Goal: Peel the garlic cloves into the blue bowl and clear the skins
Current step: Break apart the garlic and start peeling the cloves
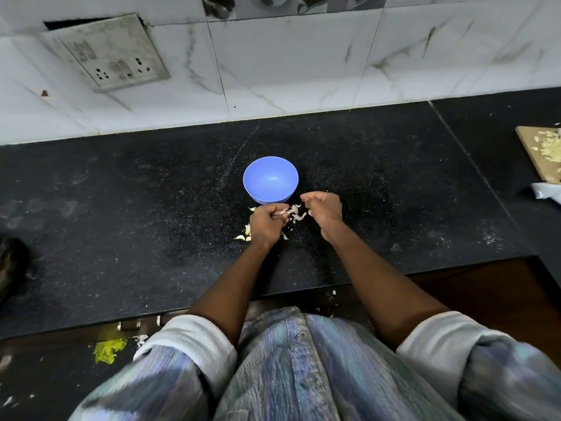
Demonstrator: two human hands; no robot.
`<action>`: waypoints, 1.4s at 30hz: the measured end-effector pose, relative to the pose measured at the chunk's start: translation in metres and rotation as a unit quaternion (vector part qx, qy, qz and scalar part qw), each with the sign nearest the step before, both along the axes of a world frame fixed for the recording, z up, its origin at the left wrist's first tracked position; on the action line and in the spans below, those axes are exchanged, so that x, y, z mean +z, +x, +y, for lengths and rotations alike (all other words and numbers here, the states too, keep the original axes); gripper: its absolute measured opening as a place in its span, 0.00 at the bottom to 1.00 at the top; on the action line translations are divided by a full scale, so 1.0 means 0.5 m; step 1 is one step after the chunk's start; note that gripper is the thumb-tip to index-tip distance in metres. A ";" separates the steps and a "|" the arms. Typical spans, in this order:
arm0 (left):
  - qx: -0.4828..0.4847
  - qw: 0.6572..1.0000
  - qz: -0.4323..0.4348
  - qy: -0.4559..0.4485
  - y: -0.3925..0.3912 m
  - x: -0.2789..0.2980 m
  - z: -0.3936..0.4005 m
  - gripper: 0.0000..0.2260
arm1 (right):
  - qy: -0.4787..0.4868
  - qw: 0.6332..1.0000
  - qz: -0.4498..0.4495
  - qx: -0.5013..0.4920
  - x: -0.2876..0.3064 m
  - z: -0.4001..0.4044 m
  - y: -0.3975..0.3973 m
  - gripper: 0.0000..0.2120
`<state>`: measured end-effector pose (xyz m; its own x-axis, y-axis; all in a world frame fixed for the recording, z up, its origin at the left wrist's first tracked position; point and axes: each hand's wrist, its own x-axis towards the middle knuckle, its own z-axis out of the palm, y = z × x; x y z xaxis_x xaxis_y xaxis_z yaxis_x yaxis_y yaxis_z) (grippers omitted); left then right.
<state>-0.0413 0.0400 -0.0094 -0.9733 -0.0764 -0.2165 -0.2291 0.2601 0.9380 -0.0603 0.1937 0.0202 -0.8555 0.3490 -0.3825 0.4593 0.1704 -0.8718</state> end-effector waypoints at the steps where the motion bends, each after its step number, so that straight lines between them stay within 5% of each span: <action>1: -0.004 1.000 0.005 -0.009 0.001 0.001 0.002 0.10 | 0.023 1.000 0.007 -0.003 0.003 0.000 -0.001 0.16; 5: -0.006 1.000 0.008 -0.030 0.003 -0.002 0.003 0.10 | 0.082 0.996 0.046 0.011 0.010 0.005 -0.002 0.15; 12: -0.014 0.996 0.048 -0.069 0.006 0.000 -0.004 0.12 | -0.037 0.980 -0.010 0.197 0.025 -0.006 0.012 0.07; 24: -0.019 0.998 0.039 -0.035 0.020 0.005 -0.018 0.09 | -0.101 0.988 -0.030 0.114 0.006 -0.013 0.014 0.04; 34: 0.045 0.999 0.004 0.005 0.018 0.005 -0.017 0.11 | -0.006 0.997 -0.008 0.082 0.011 -0.029 0.012 0.05; 42: 0.088 0.996 0.021 -0.016 0.023 0.004 -0.064 0.09 | 0.211 0.973 0.031 0.092 -0.001 -0.021 0.003 0.10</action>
<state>-0.0297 0.0079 -0.0076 -0.9522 -0.2530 -0.1711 -0.2349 0.2483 0.9398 -0.0586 0.1831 0.0195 -0.9350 0.3033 -0.1837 0.3361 0.5930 -0.7317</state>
